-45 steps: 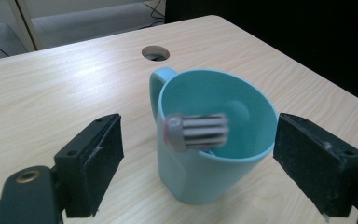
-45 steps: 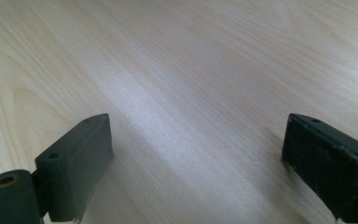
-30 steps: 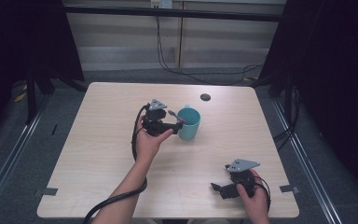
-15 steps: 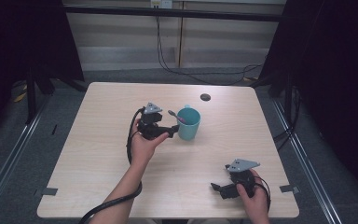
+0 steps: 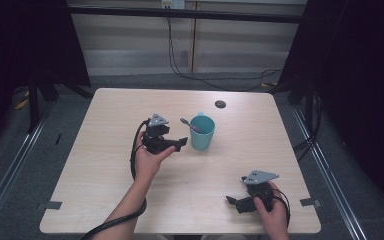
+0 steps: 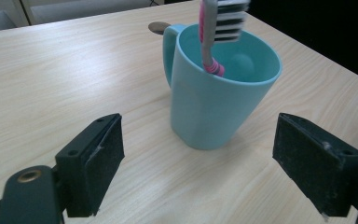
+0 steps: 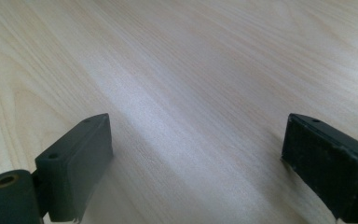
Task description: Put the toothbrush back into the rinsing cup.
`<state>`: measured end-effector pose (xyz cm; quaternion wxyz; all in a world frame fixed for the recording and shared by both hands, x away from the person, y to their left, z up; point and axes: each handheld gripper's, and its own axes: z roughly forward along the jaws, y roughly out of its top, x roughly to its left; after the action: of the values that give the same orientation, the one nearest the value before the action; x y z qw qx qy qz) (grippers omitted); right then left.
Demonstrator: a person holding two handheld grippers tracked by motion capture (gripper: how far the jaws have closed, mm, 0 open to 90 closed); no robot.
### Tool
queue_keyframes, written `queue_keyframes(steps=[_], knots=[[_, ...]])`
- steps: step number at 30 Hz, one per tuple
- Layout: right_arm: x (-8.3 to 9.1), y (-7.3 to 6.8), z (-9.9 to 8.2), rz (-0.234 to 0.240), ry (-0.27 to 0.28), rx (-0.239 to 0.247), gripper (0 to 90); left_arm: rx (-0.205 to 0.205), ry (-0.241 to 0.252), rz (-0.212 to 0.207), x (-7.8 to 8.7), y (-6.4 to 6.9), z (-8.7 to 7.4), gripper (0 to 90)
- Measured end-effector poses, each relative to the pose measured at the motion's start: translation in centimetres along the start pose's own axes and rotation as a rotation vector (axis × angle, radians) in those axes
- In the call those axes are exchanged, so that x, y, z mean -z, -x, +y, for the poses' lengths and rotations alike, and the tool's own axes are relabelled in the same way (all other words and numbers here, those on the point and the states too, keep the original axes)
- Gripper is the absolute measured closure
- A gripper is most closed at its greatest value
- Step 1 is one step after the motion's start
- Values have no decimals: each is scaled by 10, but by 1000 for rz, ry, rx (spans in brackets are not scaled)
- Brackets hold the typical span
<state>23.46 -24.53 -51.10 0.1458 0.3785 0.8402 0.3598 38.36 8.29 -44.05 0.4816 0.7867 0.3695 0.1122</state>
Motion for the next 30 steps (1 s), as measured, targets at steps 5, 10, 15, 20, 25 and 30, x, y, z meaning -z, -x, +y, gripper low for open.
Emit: queue_keyframes(steps=[5,10,15,20,25,30], knots=[[0,0,0,0,0,0,80,2,-6,5,4,-4,-5,164],[0,0,0,0,0,0,80,8,-6,6,7,-8,-10,165],[0,0,0,0,0,0,80,15,-10,10,8,-11,-15,164],[0,0,0,0,0,0,80,17,-14,14,10,-13,-18,165],[0,0,0,1,0,2,80,26,-15,10,11,-14,-21,160],[0,1,0,3,0,5,80,25,-18,10,13,-16,-23,156]])
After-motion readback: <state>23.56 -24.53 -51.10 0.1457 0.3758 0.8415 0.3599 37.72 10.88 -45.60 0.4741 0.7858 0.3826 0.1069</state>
